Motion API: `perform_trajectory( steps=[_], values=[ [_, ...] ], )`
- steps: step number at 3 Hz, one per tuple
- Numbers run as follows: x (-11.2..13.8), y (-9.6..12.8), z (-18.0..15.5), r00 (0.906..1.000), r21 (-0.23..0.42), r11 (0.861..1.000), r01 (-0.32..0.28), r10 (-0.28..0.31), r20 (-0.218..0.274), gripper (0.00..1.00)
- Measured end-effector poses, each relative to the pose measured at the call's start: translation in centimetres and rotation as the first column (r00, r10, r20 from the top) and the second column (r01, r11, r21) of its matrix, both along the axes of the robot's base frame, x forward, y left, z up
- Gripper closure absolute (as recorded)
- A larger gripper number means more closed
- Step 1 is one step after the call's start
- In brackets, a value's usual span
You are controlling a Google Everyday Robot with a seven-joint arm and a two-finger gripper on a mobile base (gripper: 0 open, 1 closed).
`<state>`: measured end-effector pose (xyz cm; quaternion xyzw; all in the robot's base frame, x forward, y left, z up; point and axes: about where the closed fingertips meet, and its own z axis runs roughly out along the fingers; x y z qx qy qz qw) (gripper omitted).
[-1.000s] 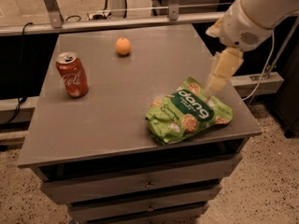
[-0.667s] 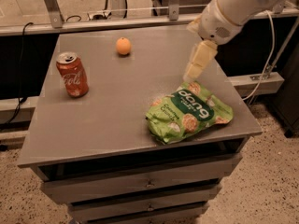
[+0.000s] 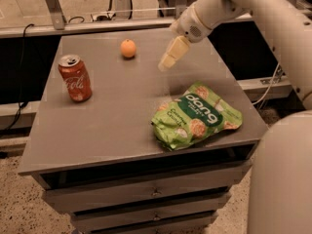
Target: Move orange near green rice chip bag
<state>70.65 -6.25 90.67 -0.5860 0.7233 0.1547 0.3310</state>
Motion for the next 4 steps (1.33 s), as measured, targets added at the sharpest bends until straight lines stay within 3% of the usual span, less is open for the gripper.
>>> perform_trajectory(
  steps=[1,2,4],
  values=[
    [4.2,2.4,-1.3,0.9973,0.107,0.992,0.069,-0.065,-0.034,0.00],
    [7.1,4.7,-2.2,0.9898,0.181,0.974,0.137,-0.127,-0.065,0.00],
    [9.7,9.1,-3.6,0.9799,0.260,0.945,0.199,-0.186,-0.072,0.00]
  ],
)
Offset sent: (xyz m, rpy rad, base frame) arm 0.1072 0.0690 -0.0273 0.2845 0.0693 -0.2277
